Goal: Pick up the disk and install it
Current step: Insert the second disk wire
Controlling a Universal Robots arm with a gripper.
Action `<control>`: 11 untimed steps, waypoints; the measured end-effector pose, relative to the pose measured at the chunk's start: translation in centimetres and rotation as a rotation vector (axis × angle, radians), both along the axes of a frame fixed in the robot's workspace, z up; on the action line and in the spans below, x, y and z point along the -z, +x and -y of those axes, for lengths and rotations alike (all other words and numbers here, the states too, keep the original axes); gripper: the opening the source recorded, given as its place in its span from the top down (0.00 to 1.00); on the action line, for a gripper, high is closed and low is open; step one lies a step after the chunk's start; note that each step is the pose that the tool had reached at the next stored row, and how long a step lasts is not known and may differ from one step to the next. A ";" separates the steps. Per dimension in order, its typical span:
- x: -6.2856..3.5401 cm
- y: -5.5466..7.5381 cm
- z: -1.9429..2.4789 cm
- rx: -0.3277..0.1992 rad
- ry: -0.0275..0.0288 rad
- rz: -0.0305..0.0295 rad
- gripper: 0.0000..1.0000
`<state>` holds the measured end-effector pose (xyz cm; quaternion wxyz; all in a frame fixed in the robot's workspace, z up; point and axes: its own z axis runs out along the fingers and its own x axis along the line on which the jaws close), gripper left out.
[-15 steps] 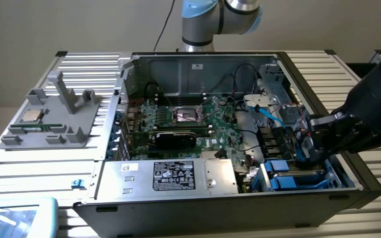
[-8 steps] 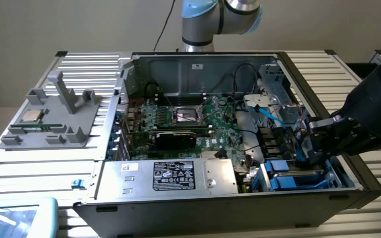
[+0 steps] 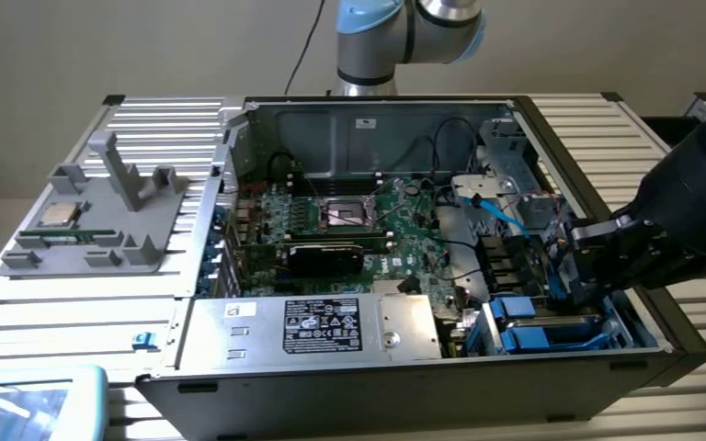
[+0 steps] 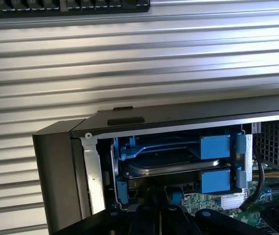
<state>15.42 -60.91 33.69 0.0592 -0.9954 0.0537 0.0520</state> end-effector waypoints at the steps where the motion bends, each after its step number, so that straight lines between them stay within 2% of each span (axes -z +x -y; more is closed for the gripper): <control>1: 0.00 0.0 0.00 0.000 0.0001 0.0000 0.89; 3: -0.52 0.0 0.01 0.000 0.0007 -0.0001 0.89; 8: -2.75 -0.2 0.00 0.000 0.0003 0.0000 0.89; 11: -3.41 -0.8 -0.03 0.000 0.0004 -0.0001 0.89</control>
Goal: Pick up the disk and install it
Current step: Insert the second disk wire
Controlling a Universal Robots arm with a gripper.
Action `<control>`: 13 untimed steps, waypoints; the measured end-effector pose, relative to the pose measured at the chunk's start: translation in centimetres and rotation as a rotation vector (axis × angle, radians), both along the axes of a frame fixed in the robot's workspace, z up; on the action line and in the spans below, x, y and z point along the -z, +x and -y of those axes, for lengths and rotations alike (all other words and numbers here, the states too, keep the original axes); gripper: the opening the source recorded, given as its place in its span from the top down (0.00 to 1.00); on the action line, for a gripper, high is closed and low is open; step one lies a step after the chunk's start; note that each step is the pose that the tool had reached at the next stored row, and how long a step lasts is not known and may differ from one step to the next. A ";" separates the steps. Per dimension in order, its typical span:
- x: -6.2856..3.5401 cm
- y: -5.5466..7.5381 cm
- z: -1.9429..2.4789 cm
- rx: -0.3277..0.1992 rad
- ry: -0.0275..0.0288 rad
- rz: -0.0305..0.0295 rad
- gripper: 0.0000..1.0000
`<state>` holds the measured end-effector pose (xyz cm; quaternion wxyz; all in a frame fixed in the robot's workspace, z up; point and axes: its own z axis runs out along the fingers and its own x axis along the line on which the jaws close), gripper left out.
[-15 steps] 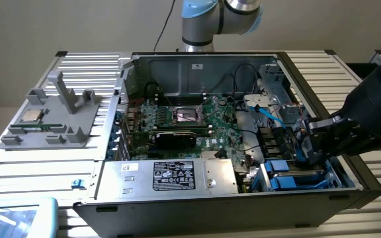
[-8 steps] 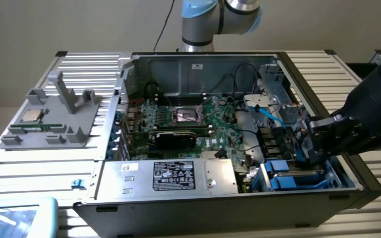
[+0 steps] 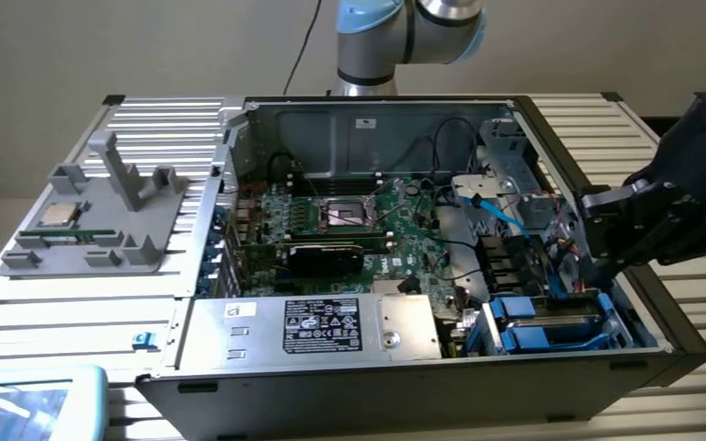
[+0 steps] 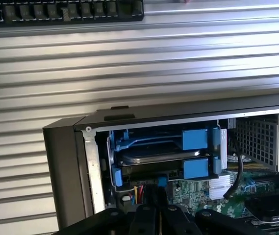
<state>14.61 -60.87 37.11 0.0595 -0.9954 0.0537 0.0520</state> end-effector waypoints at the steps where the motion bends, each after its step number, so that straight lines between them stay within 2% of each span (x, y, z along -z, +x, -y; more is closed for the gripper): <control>1: -0.10 -0.3 -0.06 0.000 -0.0003 0.0000 0.89; 5: -0.34 -1.6 -0.40 0.000 -0.0002 0.0000 0.89; 7: -0.43 -2.0 -0.75 0.000 -0.0002 0.0001 0.89; 10: -0.48 -2.1 -1.61 0.000 -0.0018 0.0000 0.89; 13: -0.48 -2.2 -2.60 0.000 -0.0070 0.0000 0.89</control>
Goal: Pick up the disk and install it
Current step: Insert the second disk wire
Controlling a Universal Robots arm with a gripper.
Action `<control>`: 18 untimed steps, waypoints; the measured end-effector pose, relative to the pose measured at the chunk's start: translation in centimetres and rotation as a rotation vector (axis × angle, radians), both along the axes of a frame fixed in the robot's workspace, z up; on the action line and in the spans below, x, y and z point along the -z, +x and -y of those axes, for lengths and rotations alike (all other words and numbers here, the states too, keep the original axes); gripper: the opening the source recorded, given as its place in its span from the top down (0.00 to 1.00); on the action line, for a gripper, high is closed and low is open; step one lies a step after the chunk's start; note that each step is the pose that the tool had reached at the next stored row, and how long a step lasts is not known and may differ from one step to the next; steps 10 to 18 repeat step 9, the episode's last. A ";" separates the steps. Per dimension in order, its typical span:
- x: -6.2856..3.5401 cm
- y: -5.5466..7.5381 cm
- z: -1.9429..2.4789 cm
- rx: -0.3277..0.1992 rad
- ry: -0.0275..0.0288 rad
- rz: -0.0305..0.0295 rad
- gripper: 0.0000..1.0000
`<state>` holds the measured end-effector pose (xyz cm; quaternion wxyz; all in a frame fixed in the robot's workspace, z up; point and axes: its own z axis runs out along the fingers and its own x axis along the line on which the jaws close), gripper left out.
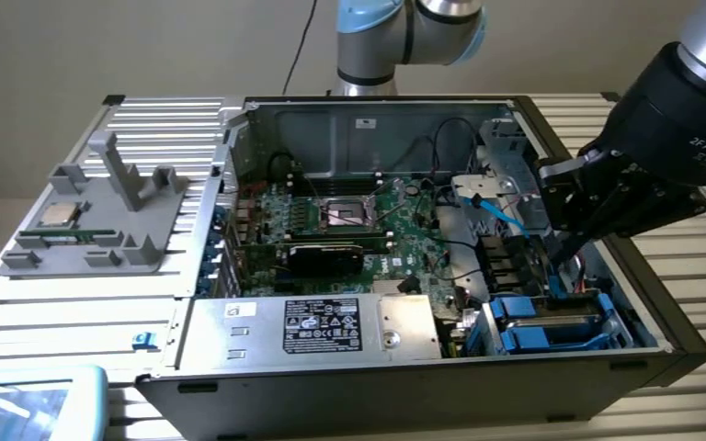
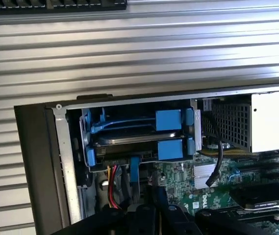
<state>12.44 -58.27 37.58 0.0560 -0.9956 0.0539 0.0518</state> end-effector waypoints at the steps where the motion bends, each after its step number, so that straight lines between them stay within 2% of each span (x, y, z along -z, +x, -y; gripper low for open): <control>1: 0.00 0.0 -0.22 0.000 -0.0026 0.0000 0.89; 18: 0.00 0.0 -0.25 0.000 -0.0033 0.0000 0.89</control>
